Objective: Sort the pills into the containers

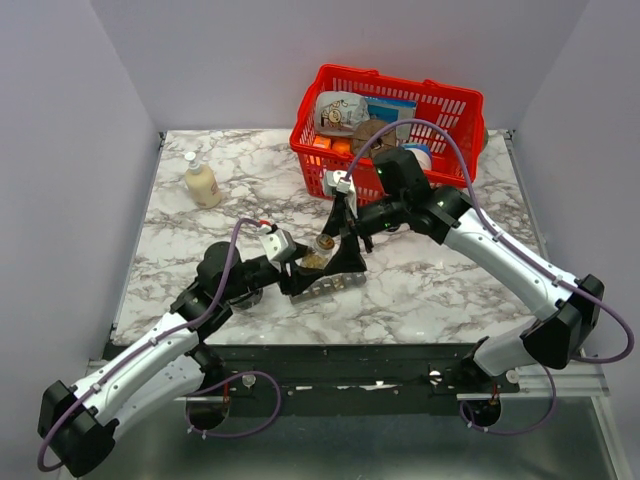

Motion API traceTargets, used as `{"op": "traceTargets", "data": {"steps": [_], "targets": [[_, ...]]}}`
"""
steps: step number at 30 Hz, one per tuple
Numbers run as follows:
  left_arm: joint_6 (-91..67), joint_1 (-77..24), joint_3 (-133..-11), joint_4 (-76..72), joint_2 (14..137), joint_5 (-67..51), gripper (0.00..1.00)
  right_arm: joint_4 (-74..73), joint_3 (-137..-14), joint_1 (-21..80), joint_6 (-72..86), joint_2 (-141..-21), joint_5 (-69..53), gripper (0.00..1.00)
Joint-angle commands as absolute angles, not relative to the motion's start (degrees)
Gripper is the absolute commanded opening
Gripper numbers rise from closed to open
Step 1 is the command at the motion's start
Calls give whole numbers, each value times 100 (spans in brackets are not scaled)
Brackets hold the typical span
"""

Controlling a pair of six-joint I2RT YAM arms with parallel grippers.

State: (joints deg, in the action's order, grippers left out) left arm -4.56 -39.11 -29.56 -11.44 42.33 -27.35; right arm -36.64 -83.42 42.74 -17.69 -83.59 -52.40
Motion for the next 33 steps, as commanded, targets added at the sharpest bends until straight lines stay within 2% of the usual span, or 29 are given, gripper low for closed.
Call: {"op": "traceTargets", "data": {"steps": [1,5,6,8,9,11,12,15,16,17,19,21,23,24,25,26,31,33], "targets": [[-527,-3911,-3182,-1353,4359,-3190,0,-3727,-8596,4271,-1503,-8525,-5678,86],[-519,-3902,-3199,-1327,4394,-3129,0,-3709,-8561,4271,-1485,-8534,-5625,66],[-527,-3911,-3199,-1327,4395,-3120,0,-3700,-8543,4271,-1477,-8534,-5616,56],[-519,-3902,-3199,-1310,4403,-3094,0,-3700,-8499,4271,-1494,-8534,-5599,47],[-545,-3902,-3199,-1310,4412,-3076,0,-3700,-8490,4271,-1512,-8543,-5538,37],[-545,-3902,-3173,-1327,4377,-2962,0,-3718,-8473,4271,-1556,-8552,-5476,30],[-545,-3902,-3173,-1327,4368,-2910,0,-3726,-8473,4271,-1590,-8560,-5432,23],[-554,-3885,-3155,-1275,4298,-2716,0,-3735,-8560,4271,-1626,-8595,-5353,14],[-536,-3876,-3173,-1170,4289,-2681,14,-3761,-8604,4271,-1626,-8631,-5309,13],[-519,-3867,-3182,-1108,4228,-2559,24,-3788,-8761,4271,-1643,-8666,-5282,12],[-484,-3823,-3182,-976,4123,-2496,40,-3910,-8938,4271,-1705,-8832,-5221,11],[-457,-3788,-3199,-897,3991,-2435,45,-4007,-9183,4280,-1767,-8956,-5282,11],[-466,-3753,-3252,-765,3955,-2435,39,-4060,-9281,4280,-1775,-9123,-5370,11],[-457,-3744,-3278,-739,3972,-2487,30,-4078,-9342,4289,-1775,-9158,-5405,11],[-457,-3709,-3322,-703,3999,-2522,10,-4104,-9369,4298,-1784,-9202,-5423,11],[-474,-3692,-3340,-694,4051,-2557,0,-4131,-9395,4307,-1793,-9263,-5432,11],[-536,-3665,-3410,-756,4096,-2322,0,-4237,-9431,4385,-1899,-9343,-5327,16],[-545,-3656,-3489,-677,4087,-2015,0,-4027,-9265,4421,-1436,-9256,-4646,16]]}}
